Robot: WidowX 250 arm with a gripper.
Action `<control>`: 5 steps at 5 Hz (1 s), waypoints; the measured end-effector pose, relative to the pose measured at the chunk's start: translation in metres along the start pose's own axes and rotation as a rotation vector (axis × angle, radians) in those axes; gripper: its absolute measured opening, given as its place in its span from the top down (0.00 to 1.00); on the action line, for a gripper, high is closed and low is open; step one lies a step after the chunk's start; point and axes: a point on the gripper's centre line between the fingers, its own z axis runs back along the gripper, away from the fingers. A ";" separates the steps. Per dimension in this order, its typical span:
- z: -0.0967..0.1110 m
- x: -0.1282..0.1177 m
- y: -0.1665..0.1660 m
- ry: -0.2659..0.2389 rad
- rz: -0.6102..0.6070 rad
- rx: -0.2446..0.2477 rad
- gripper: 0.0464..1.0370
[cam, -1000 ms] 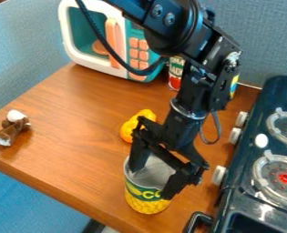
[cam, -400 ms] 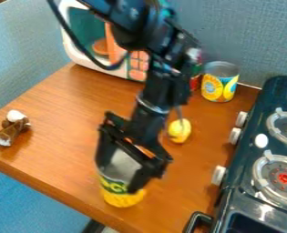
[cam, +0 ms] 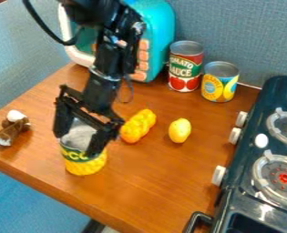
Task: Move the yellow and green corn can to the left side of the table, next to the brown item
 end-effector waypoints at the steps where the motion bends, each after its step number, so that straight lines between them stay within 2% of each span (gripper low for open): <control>1: -0.004 0.008 0.013 0.035 -0.003 0.005 0.03; 2: -0.004 0.006 0.015 0.056 -0.011 0.010 0.03; 3: -0.009 0.002 0.022 0.069 0.023 -0.014 0.03; 4: 0.007 -0.005 0.027 -0.028 0.039 -0.089 0.03; 5: 0.035 -0.019 0.030 -0.149 0.029 -0.153 0.03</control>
